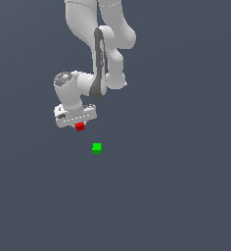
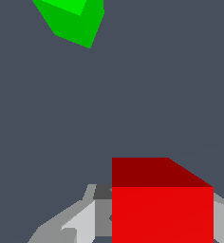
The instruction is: Stack the red cube on top of the green cube.
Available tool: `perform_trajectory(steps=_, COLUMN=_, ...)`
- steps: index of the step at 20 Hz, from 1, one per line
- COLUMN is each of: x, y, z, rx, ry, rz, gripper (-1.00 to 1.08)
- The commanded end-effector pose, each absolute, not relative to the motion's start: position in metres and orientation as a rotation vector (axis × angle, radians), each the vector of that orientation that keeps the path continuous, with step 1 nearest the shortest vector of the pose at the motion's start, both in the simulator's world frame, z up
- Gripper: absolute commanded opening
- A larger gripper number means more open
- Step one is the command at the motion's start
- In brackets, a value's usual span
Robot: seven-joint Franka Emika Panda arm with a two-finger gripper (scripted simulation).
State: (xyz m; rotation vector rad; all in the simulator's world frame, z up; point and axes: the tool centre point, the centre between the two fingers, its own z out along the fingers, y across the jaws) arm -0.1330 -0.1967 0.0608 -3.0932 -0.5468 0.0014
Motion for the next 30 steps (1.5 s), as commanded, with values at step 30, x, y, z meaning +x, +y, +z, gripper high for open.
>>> perform_trajectory(steps=30, x=-0.088, y=-0.157, z=0.097, rx=-3.093, ry=-0.547, rz=-0.001, gripper=-1.00)
